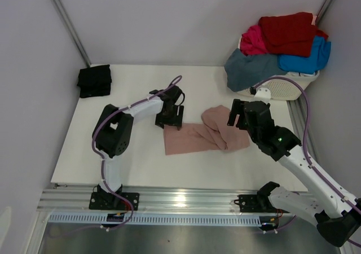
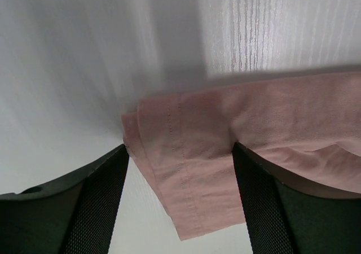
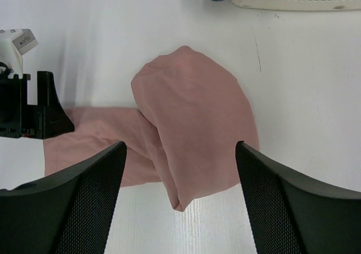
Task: Fold and stack the t-shirts
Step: Move the tshirt to the center of the board
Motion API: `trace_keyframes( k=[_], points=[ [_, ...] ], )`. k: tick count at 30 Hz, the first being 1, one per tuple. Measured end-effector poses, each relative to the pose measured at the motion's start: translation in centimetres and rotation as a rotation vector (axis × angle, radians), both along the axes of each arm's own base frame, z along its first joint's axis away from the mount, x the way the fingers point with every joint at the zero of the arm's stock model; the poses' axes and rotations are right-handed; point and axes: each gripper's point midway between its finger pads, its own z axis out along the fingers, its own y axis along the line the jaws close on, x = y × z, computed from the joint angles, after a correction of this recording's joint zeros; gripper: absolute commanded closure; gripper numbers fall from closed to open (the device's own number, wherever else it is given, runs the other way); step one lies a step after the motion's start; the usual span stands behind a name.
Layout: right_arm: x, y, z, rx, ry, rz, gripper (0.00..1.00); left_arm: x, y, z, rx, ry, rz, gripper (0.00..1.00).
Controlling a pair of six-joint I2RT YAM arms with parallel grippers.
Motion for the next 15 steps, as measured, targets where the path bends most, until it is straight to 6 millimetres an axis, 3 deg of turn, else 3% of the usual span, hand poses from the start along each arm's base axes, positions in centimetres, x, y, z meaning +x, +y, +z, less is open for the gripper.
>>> trace_keyframes(
  k=[10, 15],
  points=[
    [-0.5, -0.1, -0.3, -0.006, 0.017, 0.005, 0.2, 1.7, -1.0, 1.7, -0.029, -0.055, -0.016, 0.22],
    [-0.9, -0.3, -0.3, -0.006, 0.018, 0.004, 0.2, 2.3, -1.4, 1.5, -0.033, -0.062, -0.016, 0.25]
  ],
)
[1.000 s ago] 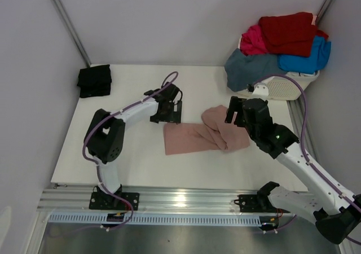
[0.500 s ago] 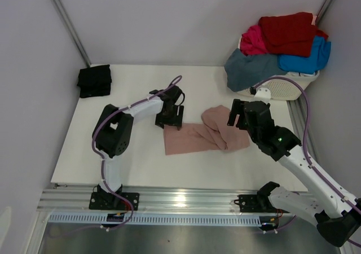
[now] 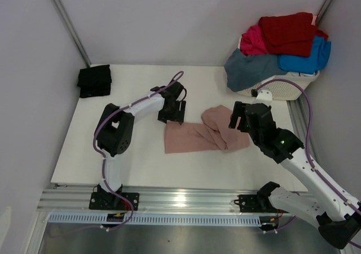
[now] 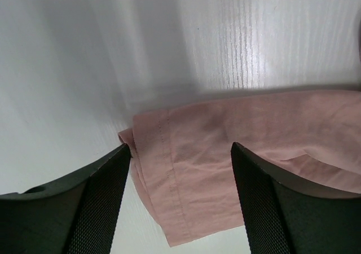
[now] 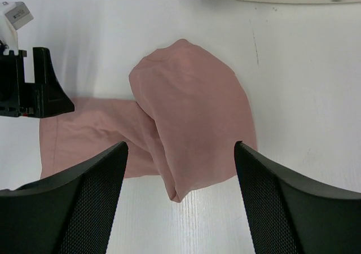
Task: Fold and stack the t-shirts
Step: Move the tshirt to the center of the board, then flatten out the tshirt
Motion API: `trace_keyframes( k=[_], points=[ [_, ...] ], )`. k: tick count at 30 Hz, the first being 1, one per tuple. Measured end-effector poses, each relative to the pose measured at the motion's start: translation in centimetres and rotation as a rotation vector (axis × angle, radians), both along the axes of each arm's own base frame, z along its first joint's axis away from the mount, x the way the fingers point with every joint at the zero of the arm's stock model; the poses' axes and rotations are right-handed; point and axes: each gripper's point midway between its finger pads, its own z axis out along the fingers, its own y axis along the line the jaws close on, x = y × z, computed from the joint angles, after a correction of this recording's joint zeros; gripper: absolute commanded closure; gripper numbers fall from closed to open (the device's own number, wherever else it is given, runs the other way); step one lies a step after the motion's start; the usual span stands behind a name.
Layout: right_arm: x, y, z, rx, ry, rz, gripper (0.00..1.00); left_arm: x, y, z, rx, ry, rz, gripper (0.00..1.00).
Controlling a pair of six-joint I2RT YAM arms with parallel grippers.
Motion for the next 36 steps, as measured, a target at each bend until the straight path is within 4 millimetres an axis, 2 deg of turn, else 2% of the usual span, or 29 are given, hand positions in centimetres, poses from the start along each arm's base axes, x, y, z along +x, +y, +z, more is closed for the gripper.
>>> trace_keyframes(
  k=[9, 16, 20, 27, 32, 36],
  points=[
    [-0.6, -0.5, -0.4, -0.009, 0.012, -0.011, 0.21, 0.5, 1.1, -1.1, 0.053, -0.032, 0.039, 0.26],
    [-0.6, -0.5, -0.6, -0.008, 0.016, -0.011, 0.21, 0.7, 0.9, -1.0, 0.044, -0.041, 0.041, 0.3],
    [-0.5, -0.4, -0.7, -0.011, 0.02, -0.011, 0.21, 0.7, 0.6, -1.0, 0.031, -0.039, 0.036, 0.41],
    [-0.3, -0.3, -1.2, -0.022, 0.035, -0.01, 0.21, 0.6, 0.0, -1.1, 0.005, -0.031, 0.016, 0.49],
    [-0.3, -0.2, -1.2, -0.022, 0.034, -0.01, 0.21, 0.4, -0.3, -1.6, -0.004, -0.013, 0.002, 0.7],
    [-0.2, -0.2, -1.2, -0.023, 0.034, -0.009, 0.22, 0.2, -0.3, -2.1, -0.003, 0.002, -0.004, 0.81]
  ],
)
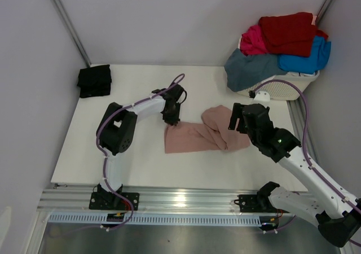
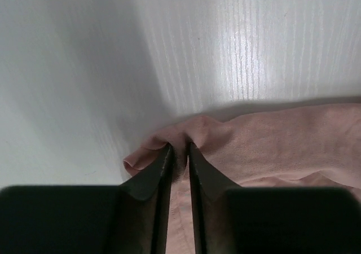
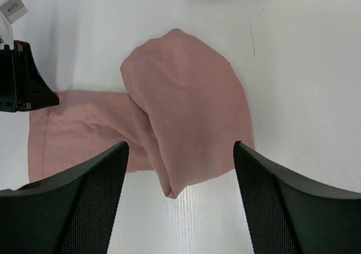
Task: Fold and stack the t-shirts
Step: Flatten out the tshirt
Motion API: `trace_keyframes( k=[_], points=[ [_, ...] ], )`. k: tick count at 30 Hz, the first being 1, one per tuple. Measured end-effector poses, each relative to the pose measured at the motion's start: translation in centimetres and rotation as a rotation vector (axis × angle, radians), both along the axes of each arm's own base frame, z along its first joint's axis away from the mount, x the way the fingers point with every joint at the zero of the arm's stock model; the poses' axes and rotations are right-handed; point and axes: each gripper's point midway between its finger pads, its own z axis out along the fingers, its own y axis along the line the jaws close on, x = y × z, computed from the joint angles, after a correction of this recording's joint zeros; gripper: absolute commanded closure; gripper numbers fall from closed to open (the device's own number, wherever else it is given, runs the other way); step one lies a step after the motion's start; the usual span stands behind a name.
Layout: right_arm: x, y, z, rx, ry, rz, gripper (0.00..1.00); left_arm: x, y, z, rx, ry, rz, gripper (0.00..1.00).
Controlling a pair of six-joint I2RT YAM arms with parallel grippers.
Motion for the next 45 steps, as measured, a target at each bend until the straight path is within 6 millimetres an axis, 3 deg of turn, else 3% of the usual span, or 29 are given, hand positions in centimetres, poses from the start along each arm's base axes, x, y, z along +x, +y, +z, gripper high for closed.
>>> trace_keyframes(
  k=[2, 10, 14, 16, 24, 32, 40, 45],
  points=[
    [0.0, 0.0, 0.0, 0.001, -0.001, 0.0, 0.21, -0.1, -0.2, -0.1, -0.008, 0.006, -0.002, 0.98],
    [0.0, 0.0, 0.0, -0.001, -0.001, -0.002, 0.21, -0.3, -0.4, -0.1, -0.03, 0.003, -0.017, 0.99],
    [0.1, -0.4, -1.1, -0.022, 0.012, -0.019, 0.21, -1.1, 0.6, 0.6, -0.015, -0.018, -0.008, 0.99],
    [0.1, -0.5, -2.2, -0.044, 0.033, -0.027, 0.21, -1.6, 1.3, 1.6, -0.005, -0.038, 0.001, 0.99],
    [1.8, 0.0, -6.5, -0.091, 0.122, -0.041, 0.21, -3.4, 4.2, 8.8, -0.035, -0.225, 0.067, 0.99],
    [4.1, 2.5, -10.1, -0.071, 0.202, 0.008, 0.23, -7.9, 7.8, 10.5, -0.035, -0.259, 0.14, 0.99],
    [5.6, 5.5, -15.4, -0.08, 0.317, 0.066, 0.28, -12.1, 10.5, 17.3, -0.162, -0.415, 0.188, 0.99],
    [7.4, 6.8, -16.7, -0.097, 0.33, 0.08, 0.31, -14.5, 12.9, 19.0, -0.142, -0.451, 0.213, 0.99]
  ],
)
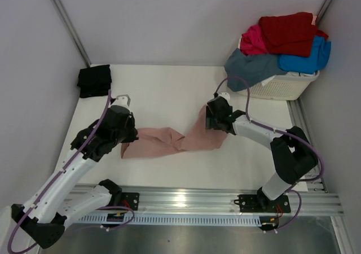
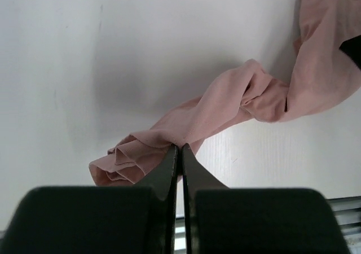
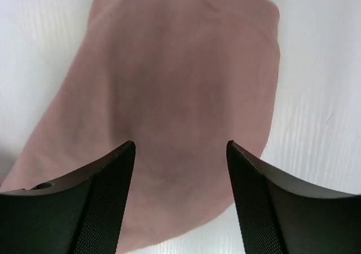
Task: Fold and stack the t-shirts
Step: Flatten out the tshirt
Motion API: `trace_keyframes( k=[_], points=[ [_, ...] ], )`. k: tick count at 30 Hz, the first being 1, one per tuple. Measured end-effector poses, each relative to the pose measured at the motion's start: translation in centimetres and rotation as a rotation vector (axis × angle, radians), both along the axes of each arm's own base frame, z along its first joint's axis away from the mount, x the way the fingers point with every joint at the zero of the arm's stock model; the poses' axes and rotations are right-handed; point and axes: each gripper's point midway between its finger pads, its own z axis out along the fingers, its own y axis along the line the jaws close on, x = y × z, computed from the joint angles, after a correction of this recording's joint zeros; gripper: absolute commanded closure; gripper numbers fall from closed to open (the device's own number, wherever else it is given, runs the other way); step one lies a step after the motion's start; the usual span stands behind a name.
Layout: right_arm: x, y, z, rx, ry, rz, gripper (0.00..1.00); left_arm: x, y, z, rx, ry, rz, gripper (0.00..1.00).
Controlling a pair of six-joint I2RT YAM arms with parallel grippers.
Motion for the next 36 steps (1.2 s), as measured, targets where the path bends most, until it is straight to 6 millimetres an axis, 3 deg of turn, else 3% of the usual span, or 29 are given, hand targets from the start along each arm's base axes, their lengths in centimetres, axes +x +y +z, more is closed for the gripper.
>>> trace_keyframes(
  k=[5, 9, 17, 20, 27, 31, 33, 34, 36],
  points=[
    [2.9, 2.0, 0.7, 0.001, -0.03, 0.022, 0.4, -1.8, 1.8, -0.1, 0.043, 0.023, 0.023, 0.99],
    [5.2, 3.5, 1.4, 0.011, -0.06, 0.032, 0.41, -2.9, 2.7, -0.4, 0.062, 0.045, 0.027, 0.99],
    [8.1, 5.6, 1.8, 0.013, -0.092, 0.051, 0.42, -4.9, 4.5, 0.4, 0.087, 0.045, 0.05, 0.99],
    [9.0, 6.1, 0.9, 0.0, -0.086, 0.049, 0.42, -5.4, 4.9, 0.4, 0.084, 0.048, 0.058, 0.99],
    [10.0, 5.6, -4.7, -0.082, 0.003, 0.017, 0.43, -6.3, 5.1, -0.2, 0.069, 0.06, 0.06, 0.99],
    [11.5, 5.3, -4.6, -0.087, -0.004, -0.015, 0.44, -6.7, 5.1, -0.8, 0.066, 0.074, 0.054, 0.99],
    [12.3, 4.7, -4.5, -0.098, -0.008, -0.037, 0.5, -6.9, 5.1, -1.0, 0.064, 0.082, 0.055, 1.0],
    [12.7, 4.4, -4.5, -0.102, -0.009, -0.051, 0.61, -7.0, 5.1, -1.0, 0.061, 0.085, 0.053, 0.99],
    [13.3, 3.7, -4.5, -0.11, -0.007, -0.073, 0.73, -7.0, 5.0, -1.0, 0.058, 0.087, 0.05, 0.99]
  ],
)
